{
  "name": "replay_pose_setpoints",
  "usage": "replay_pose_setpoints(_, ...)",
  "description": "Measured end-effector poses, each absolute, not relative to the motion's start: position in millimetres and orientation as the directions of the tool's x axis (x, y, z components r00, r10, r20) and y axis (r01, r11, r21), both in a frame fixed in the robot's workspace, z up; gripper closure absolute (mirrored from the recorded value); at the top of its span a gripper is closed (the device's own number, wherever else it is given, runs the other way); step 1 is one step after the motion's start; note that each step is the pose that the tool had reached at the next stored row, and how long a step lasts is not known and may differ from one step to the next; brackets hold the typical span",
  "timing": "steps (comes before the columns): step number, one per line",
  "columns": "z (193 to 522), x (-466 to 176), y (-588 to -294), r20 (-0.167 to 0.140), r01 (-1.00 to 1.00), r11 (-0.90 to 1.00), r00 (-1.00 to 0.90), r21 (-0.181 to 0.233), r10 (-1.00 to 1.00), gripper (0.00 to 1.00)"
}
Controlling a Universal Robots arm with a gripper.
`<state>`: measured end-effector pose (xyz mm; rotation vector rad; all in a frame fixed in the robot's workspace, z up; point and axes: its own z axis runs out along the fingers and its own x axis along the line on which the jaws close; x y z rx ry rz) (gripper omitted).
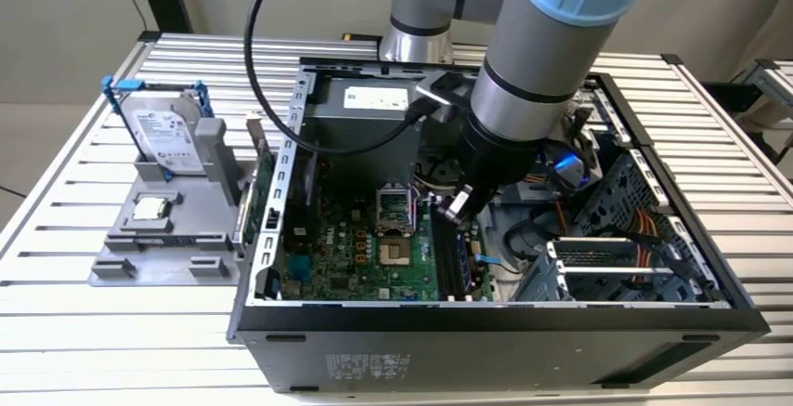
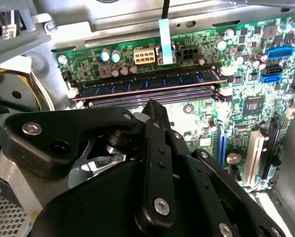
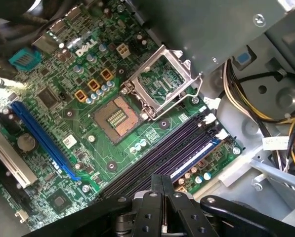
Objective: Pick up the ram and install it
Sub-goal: 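Press down the ram until it locks into place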
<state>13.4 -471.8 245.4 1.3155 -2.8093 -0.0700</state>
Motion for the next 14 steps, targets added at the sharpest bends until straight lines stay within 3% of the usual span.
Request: replay_pose_setpoints(14, 245.4, 13.4, -471.8, 0.017, -0.830, 0.555, -0.555, 0.058, -0.832, 1.00)
